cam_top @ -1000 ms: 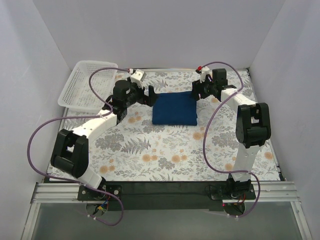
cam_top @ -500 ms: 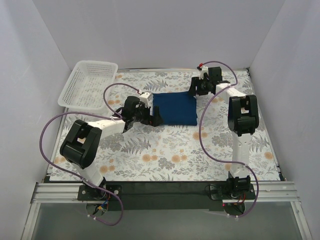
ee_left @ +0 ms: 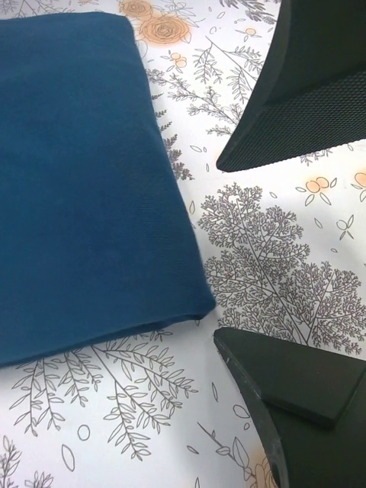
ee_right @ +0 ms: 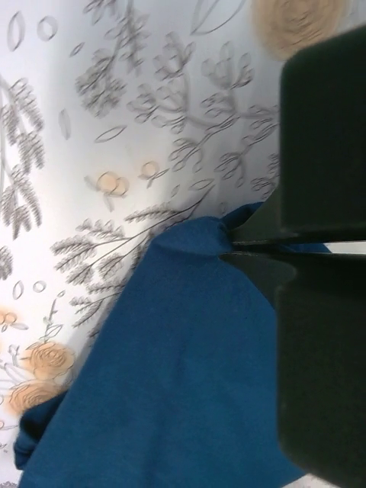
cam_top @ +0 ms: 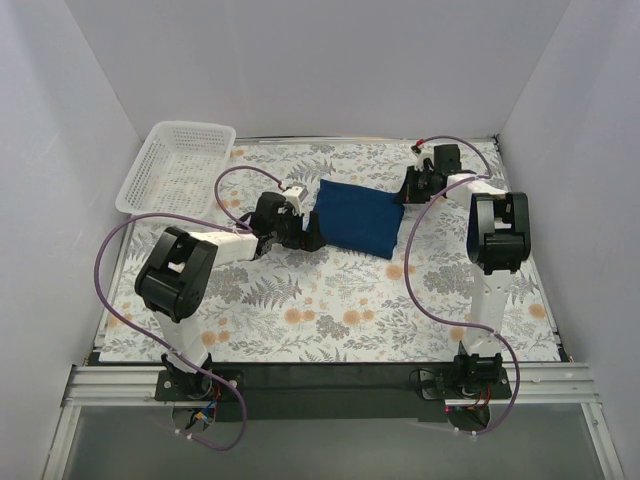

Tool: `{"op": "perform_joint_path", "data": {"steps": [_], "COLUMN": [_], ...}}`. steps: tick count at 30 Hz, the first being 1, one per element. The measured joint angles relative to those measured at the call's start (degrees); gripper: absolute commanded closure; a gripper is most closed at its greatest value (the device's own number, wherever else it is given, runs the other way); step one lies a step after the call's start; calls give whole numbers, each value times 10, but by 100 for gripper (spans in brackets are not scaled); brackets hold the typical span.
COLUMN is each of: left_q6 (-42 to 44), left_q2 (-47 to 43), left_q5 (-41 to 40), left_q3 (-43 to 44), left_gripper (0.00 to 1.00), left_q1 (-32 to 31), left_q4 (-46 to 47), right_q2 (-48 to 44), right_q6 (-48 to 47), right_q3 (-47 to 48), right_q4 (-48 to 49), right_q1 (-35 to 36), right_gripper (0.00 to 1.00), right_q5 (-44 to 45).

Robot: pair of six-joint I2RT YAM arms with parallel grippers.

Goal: Fold and stack the t-shirts
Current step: Fold the tshirt

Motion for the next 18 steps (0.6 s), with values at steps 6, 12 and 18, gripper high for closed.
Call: {"op": "perform_joint_path", "data": {"steps": [6, 12, 18], "left_q6": [11, 43, 21], "left_q2": [0, 5, 92], "left_q5": [-12, -21, -33], "left_q3": [17, 89, 238], "left_gripper": [20, 21, 40], "left_q1": [0, 0, 0], "left_q4": [-3, -10, 9], "right_q2": [-18, -92, -256], "right_q6": [-16, -133, -228], "right_q3": [-12, -60, -155], "right_q4": [-33, -63, -40], "right_q1": [-11, -10, -12], "right_gripper": [62, 46, 67], "right_q5": [2, 26, -55]}}
